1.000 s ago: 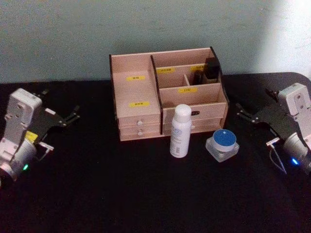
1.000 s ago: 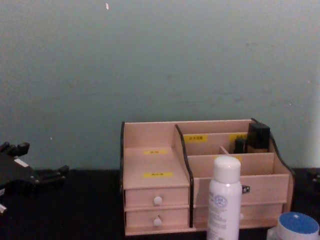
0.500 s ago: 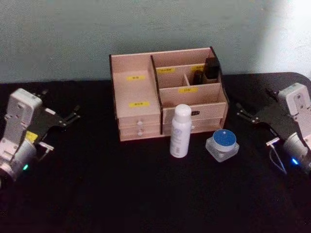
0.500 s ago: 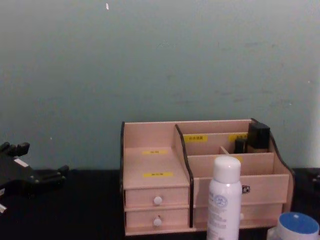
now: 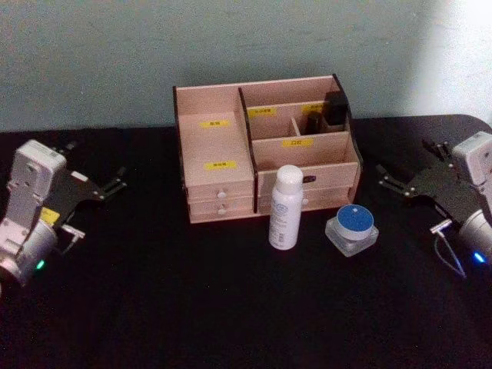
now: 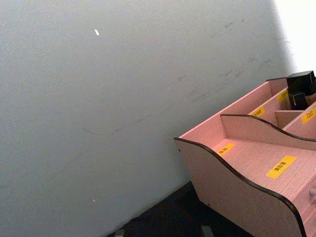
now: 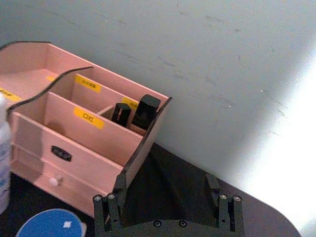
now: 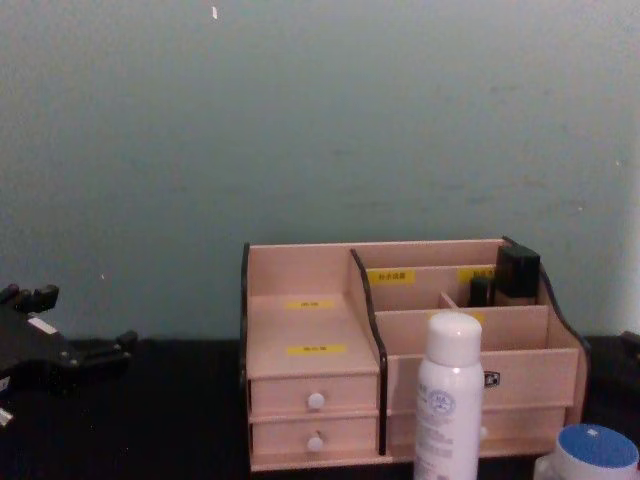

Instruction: Pick up the facial cleanser and watermelon frost from the table and place them into the tiered storage box.

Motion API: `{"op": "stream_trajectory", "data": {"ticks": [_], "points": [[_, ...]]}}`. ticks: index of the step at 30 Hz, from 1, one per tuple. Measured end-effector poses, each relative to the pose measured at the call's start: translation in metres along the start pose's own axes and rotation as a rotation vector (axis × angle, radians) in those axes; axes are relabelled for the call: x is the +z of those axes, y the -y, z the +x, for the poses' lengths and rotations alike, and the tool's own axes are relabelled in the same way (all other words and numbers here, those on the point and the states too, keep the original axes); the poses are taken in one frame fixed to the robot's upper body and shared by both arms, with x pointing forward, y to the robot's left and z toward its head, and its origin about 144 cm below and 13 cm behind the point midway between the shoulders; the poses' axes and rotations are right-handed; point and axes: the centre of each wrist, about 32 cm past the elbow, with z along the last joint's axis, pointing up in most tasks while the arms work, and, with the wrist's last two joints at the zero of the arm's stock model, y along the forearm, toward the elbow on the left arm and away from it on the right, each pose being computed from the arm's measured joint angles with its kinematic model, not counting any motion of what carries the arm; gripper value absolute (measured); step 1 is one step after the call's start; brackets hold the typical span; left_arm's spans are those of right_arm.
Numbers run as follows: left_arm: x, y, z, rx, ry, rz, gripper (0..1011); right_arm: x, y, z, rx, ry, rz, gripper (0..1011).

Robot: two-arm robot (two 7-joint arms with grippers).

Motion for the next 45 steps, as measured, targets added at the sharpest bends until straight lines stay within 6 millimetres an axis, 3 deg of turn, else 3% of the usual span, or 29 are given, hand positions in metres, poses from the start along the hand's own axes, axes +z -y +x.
{"op": "stream_trajectory", "data": {"ticks": [10,18,45], "points": [[0.0,0.0,0.0,0.0,0.0,0.0,1001,0.005,0.022,0.008,0.122,-0.049,0.021,1003],[0.0,0.0,0.0,0.0,0.0,0.0,1001,0.01,0.029,0.001,0.241,-0.105,0.066,1003],[0.0,0.0,0.0,0.0,0.0,0.0,1001,0.006,-0.005,-0.036,0.503,-0.226,0.056,1002]]}}
